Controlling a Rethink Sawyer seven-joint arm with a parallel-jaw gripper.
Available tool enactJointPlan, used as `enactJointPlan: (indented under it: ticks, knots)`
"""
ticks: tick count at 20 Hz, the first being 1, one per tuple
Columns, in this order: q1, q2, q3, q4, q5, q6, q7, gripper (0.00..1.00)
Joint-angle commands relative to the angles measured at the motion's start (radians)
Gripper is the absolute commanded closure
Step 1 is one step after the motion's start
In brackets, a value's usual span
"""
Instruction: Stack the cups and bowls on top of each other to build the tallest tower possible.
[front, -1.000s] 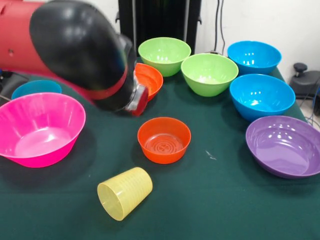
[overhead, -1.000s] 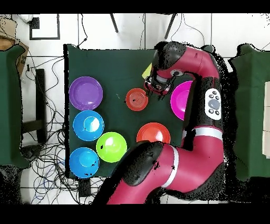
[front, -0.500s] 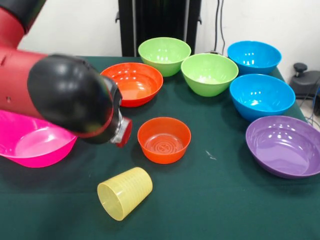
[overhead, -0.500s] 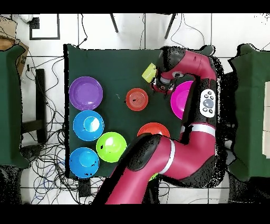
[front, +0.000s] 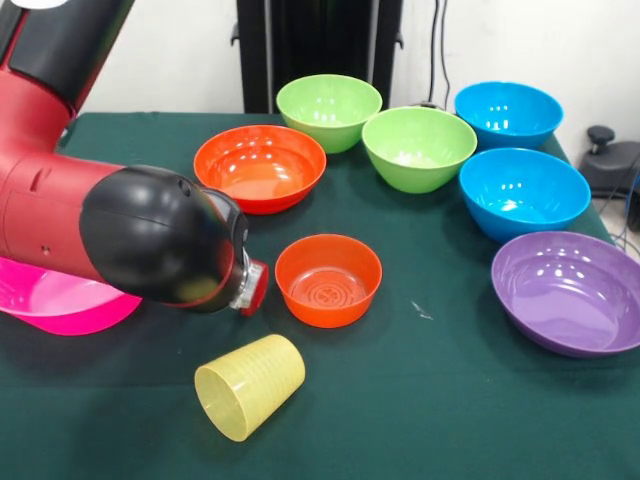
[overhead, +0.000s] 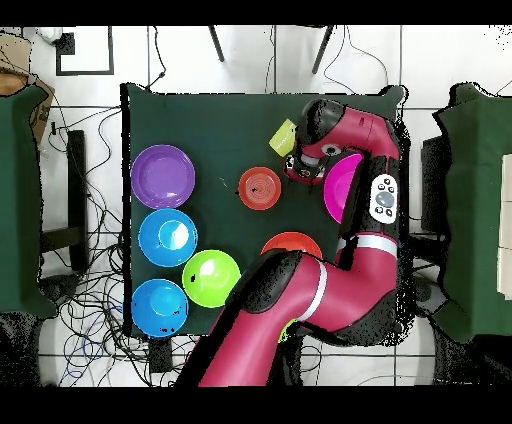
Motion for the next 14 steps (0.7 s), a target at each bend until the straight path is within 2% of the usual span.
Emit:
enactJointPlan:
  ticks: [1, 4, 6, 8, 11, 14]
  knots:
    - [0.011, -0.02, 0.083, -0.037, -0.021, 0.013, -0.242, 0.0]
    - [0.007, -0.027, 0.085, -0.017, -0.009, -0.037, -0.229, 0.0]
    - [0.011, -0.033, 0.085, -0.022, -0.011, -0.029, -0.23, 0.0]
    - [0.017, -0.032, 0.094, -0.057, -0.017, -0.003, -0.232, 0.0]
    - [0.023, -0.065, 0.084, -0.054, -0.011, 0.035, -0.215, 0.0]
    - [0.035, -0.065, 0.086, -0.103, -0.023, 0.117, -0.208, 0.0]
